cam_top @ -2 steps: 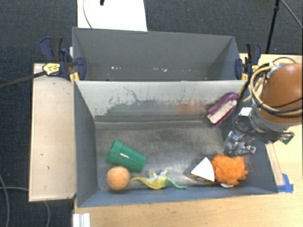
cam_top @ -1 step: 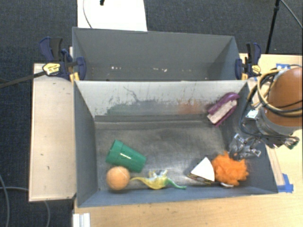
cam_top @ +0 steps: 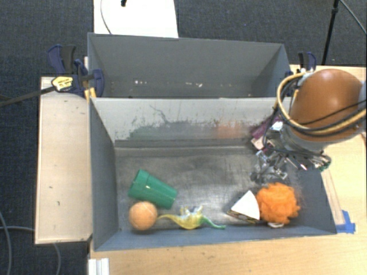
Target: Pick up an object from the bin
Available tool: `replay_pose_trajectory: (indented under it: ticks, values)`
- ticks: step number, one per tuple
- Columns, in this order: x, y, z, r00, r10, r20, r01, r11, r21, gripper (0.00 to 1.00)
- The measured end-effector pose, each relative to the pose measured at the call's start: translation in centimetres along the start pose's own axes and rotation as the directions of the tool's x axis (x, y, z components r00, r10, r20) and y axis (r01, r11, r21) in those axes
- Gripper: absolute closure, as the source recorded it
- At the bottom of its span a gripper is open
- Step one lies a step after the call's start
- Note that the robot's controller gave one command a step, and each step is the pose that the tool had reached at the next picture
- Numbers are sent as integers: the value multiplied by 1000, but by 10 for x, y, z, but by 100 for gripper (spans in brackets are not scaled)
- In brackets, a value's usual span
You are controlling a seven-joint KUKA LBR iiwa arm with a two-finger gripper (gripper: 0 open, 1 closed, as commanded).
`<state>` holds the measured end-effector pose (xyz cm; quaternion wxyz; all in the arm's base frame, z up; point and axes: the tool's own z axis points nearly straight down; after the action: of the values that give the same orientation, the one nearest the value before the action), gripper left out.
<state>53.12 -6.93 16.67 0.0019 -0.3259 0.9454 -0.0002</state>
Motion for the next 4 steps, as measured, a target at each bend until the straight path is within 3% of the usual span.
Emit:
replay_pose_trajectory:
  ticks: [1,2,3,4]
  values:
    - [12,-31,65,999,37,3,-37,999,1,0]
    - [12,-30,64,999,37,4,-37,999,1,0]
    - [45,-32,79,990,-139,22,139,990,14,0]
    - [70,-35,67,987,-159,28,158,987,18,0]
